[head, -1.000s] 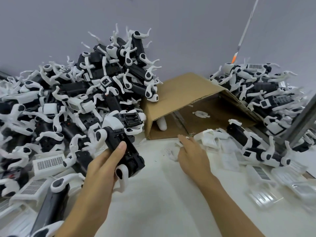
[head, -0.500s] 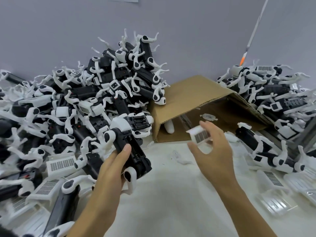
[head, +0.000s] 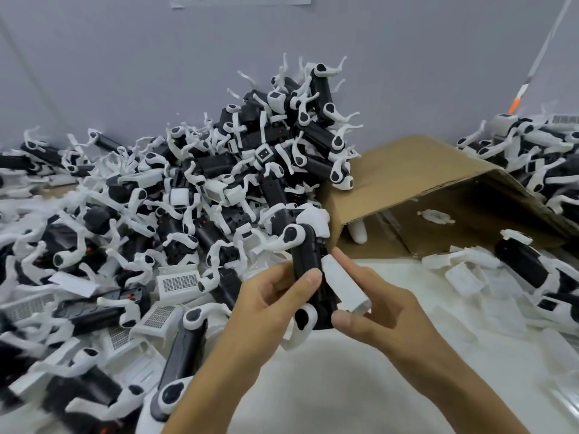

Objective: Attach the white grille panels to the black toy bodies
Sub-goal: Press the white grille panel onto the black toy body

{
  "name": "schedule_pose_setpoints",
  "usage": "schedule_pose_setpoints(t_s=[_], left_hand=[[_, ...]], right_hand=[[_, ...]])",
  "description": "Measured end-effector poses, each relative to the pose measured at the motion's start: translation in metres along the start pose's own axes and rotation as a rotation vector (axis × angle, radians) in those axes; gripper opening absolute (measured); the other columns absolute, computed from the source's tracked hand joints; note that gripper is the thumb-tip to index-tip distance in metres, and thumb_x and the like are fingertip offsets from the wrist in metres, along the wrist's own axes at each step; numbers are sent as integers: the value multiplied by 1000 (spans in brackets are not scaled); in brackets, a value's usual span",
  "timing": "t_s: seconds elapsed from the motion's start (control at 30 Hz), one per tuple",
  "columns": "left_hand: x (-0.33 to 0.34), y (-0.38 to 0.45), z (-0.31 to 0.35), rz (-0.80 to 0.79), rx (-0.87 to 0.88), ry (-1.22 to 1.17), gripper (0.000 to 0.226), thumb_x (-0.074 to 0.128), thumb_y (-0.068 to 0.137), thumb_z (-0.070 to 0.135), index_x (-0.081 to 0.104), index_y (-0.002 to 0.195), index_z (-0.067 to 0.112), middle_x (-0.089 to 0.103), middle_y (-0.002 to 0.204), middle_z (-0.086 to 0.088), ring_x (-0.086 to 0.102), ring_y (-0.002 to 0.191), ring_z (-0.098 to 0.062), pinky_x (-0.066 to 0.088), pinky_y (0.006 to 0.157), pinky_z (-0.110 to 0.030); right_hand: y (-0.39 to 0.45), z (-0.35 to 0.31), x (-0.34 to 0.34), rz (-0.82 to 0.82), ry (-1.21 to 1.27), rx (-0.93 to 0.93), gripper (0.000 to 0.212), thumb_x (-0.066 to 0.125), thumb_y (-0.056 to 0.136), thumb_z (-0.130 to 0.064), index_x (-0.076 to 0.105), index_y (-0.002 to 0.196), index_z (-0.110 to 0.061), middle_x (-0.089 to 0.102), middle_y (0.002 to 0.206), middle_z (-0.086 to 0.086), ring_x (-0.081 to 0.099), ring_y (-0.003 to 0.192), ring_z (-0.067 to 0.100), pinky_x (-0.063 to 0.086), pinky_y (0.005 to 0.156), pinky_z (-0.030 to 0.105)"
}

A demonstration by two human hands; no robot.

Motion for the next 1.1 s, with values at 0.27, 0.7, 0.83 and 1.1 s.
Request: schedule_pose_setpoints(t_s=[0.27,0.7,0.83,1.1], left_hand=[[-5,0,6,-5,44,42,29,66,84,34,77,107,20,78,105,-1,73,103,-17,57,88,-24],[-20,2,3,115,-6,40,48,69,84,61,73,100,16,66,91,-23,58,77,-17,43,73,-25],[-21,3,1,72,3,46,44,67,83,56,73,101,16,71,96,-18,65,87,-26,49,81,-32],[3,3,-9,-44,33,128,26,57,87,48,73,100,33,76,95,6,70,93,-13,54,88,-37]], right_hand=[[0,-2,-12,212,29,22,63,86,67,-42,65,127,-39,77,107,-11,71,100,12,60,85,32],[-11,-25,-6,271,-459,-350,65,87,73,-15,66,123,-51,50,123,-13,54,121,19,55,84,28],[-12,-20,-18,388,-247,-323,72,75,83,9,65,128,-46,61,118,-14,68,102,15,62,65,27],[-16,-21,4,317,-38,-356,37,71,86,-11,73,120,-26,62,136,-5,62,125,19,57,95,34]])
Point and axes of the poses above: each hand's wrist, its own y-axis towards the middle knuckle, its own x-axis out of the palm, z = x × y, the point moved 8 cm from there along y, towards the middle knuckle
